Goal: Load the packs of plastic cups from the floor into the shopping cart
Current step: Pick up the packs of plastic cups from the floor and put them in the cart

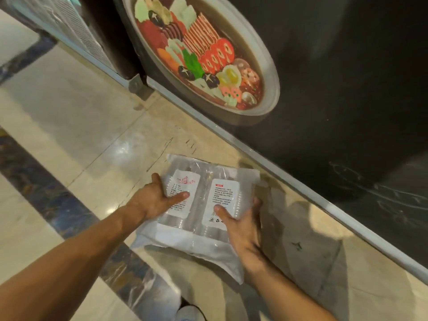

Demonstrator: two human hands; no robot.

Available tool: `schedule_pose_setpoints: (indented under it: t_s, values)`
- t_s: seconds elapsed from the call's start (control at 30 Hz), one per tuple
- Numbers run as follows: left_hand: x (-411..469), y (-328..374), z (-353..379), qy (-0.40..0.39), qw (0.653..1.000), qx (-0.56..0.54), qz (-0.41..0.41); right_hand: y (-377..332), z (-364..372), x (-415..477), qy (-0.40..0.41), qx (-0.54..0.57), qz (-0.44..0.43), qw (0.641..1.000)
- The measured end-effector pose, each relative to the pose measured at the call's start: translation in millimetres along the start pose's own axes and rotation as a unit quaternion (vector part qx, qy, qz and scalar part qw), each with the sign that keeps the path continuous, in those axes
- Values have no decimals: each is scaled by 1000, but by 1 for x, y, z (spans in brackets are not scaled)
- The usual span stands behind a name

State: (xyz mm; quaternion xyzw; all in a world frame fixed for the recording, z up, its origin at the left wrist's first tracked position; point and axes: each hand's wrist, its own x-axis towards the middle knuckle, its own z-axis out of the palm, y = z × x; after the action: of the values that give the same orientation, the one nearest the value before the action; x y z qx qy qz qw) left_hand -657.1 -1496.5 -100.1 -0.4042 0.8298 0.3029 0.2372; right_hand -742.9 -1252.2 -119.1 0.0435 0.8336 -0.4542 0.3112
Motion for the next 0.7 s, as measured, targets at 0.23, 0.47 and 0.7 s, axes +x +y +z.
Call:
schedule_pose_setpoints:
  t_s: [0.23,0.47,0.7]
  values:
    - [-73,-12,-74,82,992,-84,-56,-93,-7,-24,-98,-35,-41,994]
    - [-212,1,-190,153,968,-170,-108,-239,-49,-123,-177,-53,-112,976]
    - [-379,59,-333,194,958,-184,-105,-388,-146,-259,-193,-37,-153,968]
